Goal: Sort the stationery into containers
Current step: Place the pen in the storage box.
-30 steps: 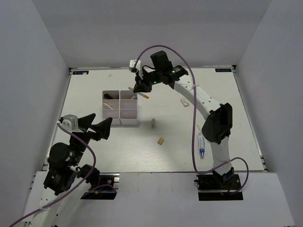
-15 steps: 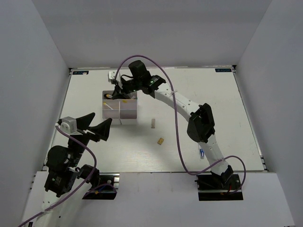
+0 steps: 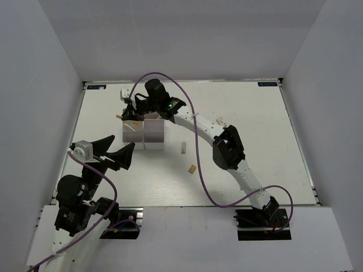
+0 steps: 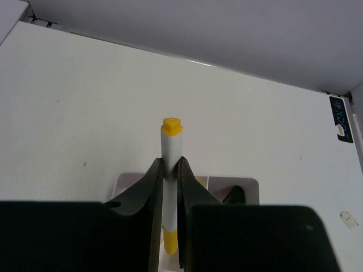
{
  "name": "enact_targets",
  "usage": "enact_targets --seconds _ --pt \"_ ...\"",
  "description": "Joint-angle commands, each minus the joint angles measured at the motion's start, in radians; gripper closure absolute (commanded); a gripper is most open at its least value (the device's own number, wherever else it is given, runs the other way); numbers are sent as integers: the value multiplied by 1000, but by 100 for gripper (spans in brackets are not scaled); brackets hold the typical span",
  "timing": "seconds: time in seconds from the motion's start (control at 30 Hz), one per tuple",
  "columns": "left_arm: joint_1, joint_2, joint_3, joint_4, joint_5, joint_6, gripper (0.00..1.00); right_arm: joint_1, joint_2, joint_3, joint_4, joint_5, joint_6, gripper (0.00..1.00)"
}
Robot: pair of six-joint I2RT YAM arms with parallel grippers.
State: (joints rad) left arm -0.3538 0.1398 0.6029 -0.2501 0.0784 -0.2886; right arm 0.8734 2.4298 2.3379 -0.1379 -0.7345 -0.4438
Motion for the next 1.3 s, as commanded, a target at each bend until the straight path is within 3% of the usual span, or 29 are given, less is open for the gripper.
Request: enact_targets --seconds 0.0,0.23,0.27,0.3,0.4,0.53,0.7,0.8,0.83,0.9,1.03,1.07,1.1,1.17,1.23,1.27 --pt "9 -11 -8 11 20 8 0 18 26 67 96 1 33 100" --pt "18 -11 -8 11 29 8 0 18 61 38 109 49 19 100" --pt "18 -11 -8 11 29 8 0 15 60 35 109 56 19 97" --pt "18 -11 -8 11 29 8 0 15 60 31 104 57 17 81" --pt "27 -11 -8 11 29 8 0 16 52 9 97 73 16 65" --pt "27 -11 -8 11 29 8 0 18 38 -17 86 95 8 57" --pt "27 -11 -8 11 29 8 0 12 -7 -32 58 121 -1 57" --pt "27 -11 -8 11 29 8 0 6 -73 -46 8 139 -6 63" --pt "27 -11 -8 11 29 8 0 3 -89 -57 -11 150 -3 70" --pt "27 -2 -8 11 41 -1 0 -5 -170 -87 -40 249 14 74" --pt "27 7 -8 21 63 -23 0 -31 -323 -268 -10 583 33 94" --pt "27 18 -17 21 63 -23 0 -37 -404 -381 4 624 48 100" --pt "27 30 -17 21 63 -32 0 -65 -431 -417 4 718 57 100" --pt "27 70 -17 6 63 -43 0 -88 -538 -554 -24 763 88 97" --pt "27 119 -3 -32 63 -63 0 -154 -637 -636 -84 808 106 85" --pt "27 151 11 -46 63 -63 0 -193 -659 -669 -151 813 137 70"
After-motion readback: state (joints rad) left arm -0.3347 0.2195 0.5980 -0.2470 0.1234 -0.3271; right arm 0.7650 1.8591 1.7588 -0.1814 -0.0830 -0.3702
